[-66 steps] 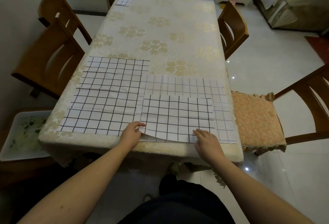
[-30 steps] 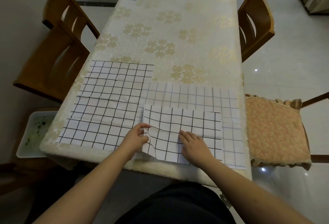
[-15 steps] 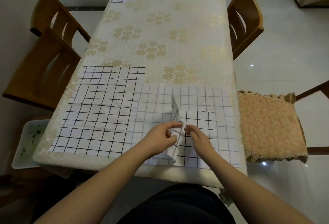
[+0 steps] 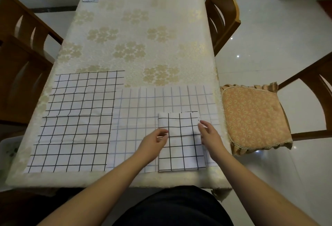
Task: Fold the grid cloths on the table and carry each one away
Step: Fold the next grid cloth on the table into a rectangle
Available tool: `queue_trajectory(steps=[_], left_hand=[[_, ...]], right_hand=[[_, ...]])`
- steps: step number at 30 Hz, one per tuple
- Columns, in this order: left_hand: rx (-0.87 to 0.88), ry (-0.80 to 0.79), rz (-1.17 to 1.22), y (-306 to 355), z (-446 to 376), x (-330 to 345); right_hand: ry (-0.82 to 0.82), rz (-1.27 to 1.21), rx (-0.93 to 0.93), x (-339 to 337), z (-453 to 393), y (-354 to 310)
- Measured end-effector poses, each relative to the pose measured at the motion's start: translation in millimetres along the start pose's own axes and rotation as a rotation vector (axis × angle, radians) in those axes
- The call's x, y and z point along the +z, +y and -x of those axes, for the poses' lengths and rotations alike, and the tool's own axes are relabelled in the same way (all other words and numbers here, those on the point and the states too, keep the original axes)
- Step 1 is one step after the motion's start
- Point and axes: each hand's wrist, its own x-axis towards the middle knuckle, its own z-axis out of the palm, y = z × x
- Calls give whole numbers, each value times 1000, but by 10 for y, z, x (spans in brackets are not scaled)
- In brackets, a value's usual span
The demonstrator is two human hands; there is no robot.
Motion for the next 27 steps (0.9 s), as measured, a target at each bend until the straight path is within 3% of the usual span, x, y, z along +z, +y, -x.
queue_trajectory(steps=[4, 13, 20, 27], left_hand=[[-151, 119, -61, -259, -185, 4], [-259, 143, -156, -355, -441, 99], [-356, 130, -26, -249, -487, 103], [-272, 55, 227, -206, -412, 78]], right_hand=[[83, 136, -99, -2, -49, 51], [160, 581, -181, -3, -153, 174], [164, 633, -203, -7, -191, 205], [136, 589, -212, -35, -196, 221]])
